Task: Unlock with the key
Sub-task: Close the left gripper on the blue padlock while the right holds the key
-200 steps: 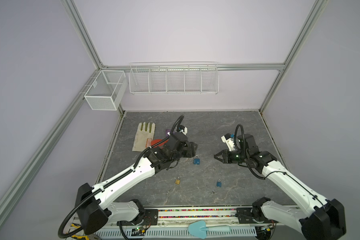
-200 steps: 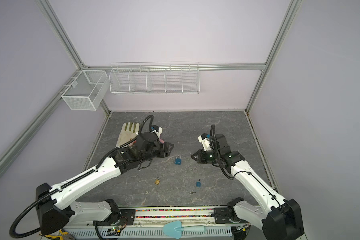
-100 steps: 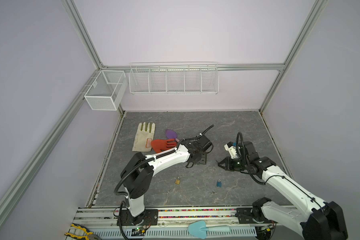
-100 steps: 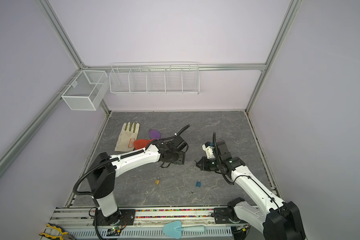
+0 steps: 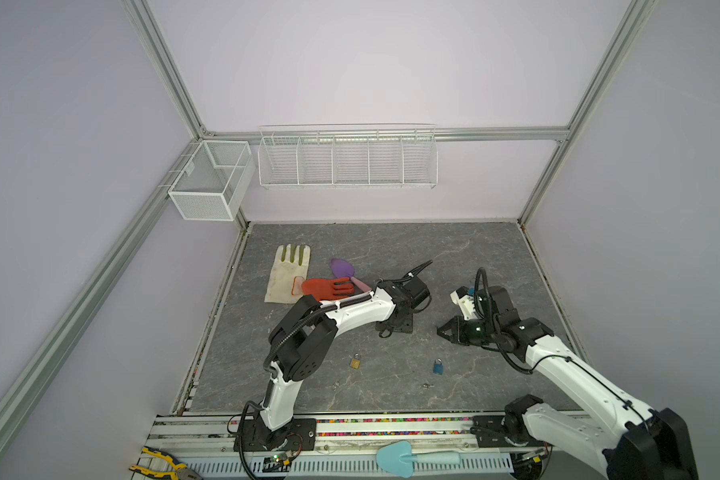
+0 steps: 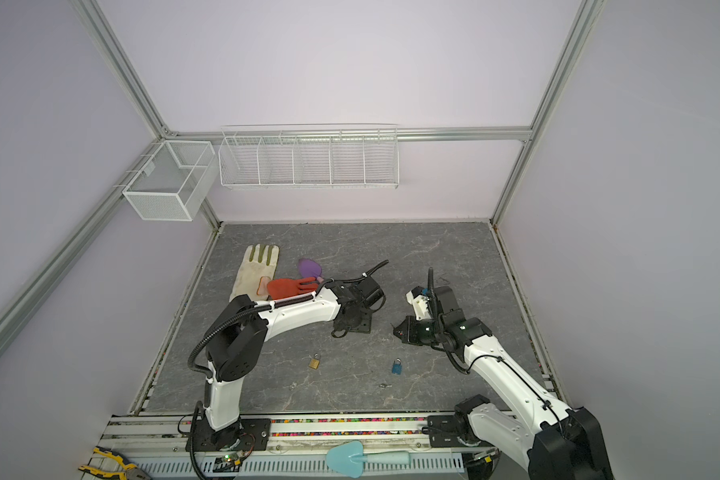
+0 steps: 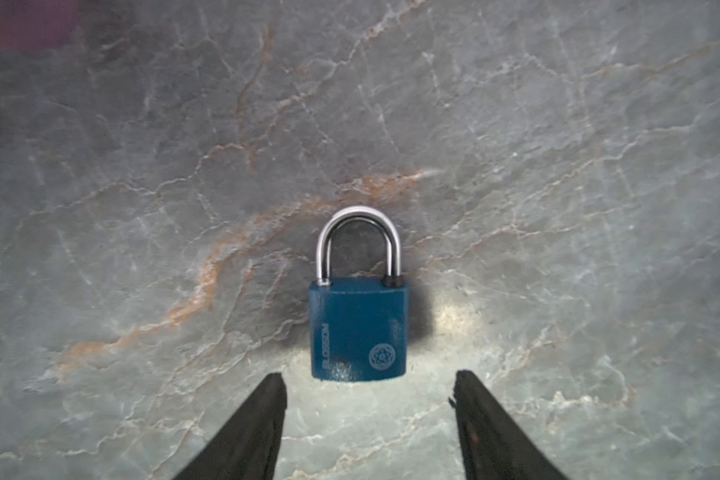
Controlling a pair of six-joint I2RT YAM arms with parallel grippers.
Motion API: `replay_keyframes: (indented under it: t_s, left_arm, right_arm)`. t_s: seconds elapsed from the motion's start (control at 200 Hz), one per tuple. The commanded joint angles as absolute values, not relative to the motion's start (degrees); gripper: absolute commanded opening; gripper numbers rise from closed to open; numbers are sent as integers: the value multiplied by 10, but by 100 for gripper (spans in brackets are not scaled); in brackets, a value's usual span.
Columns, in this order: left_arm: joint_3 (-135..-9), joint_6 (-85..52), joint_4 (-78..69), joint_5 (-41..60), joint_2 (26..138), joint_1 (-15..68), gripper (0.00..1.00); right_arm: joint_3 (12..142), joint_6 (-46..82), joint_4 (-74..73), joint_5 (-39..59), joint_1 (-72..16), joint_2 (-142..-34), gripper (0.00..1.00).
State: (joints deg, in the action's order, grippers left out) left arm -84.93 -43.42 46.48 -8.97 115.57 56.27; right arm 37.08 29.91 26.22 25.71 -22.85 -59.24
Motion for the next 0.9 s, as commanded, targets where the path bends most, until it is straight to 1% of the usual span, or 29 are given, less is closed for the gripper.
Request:
replay_keyframes:
  t_s: [0.0,0.165,0.26,0.4,0.56,0.64,0.795,0.895]
  left_arm:
    - [-870,-449,486,-110,1170,562,62]
    - [-878,-451,483,-114,1183,558,58]
    - [-884,-450,482,-115,1188,556,54]
    - [-893,-447,485,-116,1198,555,54]
    - [-894,-450,478,-118,1205,551,50]
    - [-904,-450,481,-116,1213,549,47]
    - [-902,-453,483,-118,1217,547,45]
    - [-898,-452,485,-117,1220,546,43]
  right_arm:
    - [365,306,248,262,-225,-586,6]
    - [366,308,248,260,-226,-589,6]
    - [365,308,249,262,-226,-589,6]
    - [366,309,248,260,-226,-589,6]
    - [362,309,245,259,-226,-591,6]
    - [362,309,244,260,-225,-592,6]
    - [361,305,247,259,-226,-591,6]
    - [359,306,245,261,-225,-590,6]
